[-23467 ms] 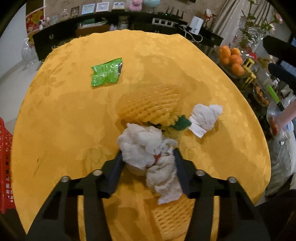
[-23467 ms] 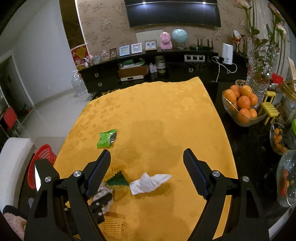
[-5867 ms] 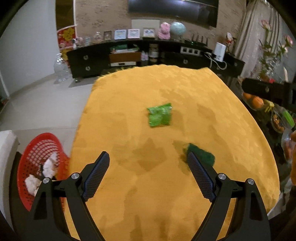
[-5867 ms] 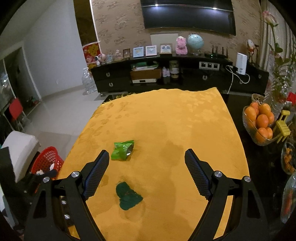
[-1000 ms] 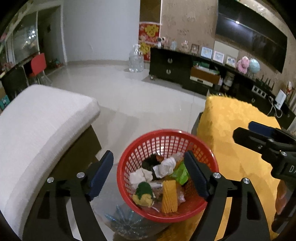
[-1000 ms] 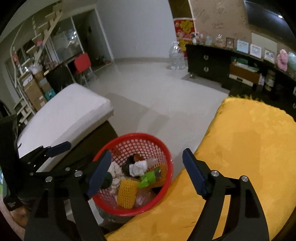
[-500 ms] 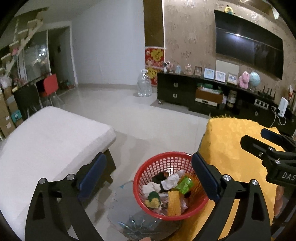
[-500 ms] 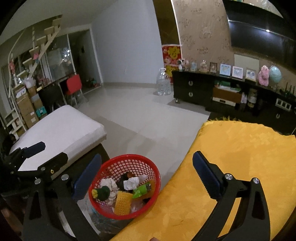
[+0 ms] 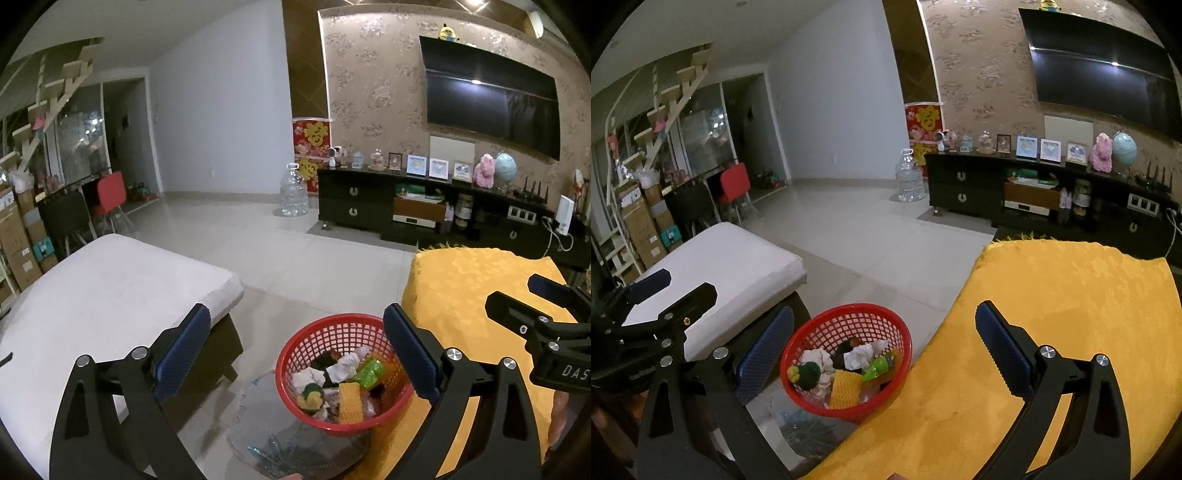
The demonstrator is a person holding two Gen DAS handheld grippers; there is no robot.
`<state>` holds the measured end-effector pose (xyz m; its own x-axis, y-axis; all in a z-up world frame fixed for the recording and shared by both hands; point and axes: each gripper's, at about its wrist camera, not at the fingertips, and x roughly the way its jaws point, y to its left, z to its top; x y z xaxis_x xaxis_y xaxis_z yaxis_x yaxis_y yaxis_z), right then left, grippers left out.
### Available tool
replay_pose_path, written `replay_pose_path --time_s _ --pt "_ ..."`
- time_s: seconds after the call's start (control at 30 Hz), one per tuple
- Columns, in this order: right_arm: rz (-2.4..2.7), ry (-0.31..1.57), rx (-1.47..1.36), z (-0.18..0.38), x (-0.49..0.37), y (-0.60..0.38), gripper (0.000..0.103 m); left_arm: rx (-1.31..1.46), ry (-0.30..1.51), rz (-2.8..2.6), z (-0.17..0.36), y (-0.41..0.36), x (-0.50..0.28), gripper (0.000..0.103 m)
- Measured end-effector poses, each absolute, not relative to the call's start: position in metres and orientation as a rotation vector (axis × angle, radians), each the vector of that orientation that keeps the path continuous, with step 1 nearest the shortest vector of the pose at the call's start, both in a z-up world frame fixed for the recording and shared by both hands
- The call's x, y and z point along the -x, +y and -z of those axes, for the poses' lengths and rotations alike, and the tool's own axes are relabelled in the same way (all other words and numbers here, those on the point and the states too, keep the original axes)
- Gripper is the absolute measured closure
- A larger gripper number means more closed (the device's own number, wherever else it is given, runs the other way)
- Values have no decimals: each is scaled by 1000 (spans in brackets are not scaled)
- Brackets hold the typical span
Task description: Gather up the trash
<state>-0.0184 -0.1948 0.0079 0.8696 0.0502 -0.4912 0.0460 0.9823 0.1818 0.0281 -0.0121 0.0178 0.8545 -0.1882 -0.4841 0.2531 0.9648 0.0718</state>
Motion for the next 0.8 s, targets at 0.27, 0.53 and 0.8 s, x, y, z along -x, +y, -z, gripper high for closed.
replay_pose_path --time_s 0.27,0.53,0.8 --pt "1 526 -184 -4 26 -196 7 -120 511 251 -16 -16 -25 12" --pt "4 537 -184 -1 28 -198 7 -125 522 266 -11 -22 -25 12" --pt "-5 554 -183 2 23 -199 7 -120 531 267 -7 -22 -27 12"
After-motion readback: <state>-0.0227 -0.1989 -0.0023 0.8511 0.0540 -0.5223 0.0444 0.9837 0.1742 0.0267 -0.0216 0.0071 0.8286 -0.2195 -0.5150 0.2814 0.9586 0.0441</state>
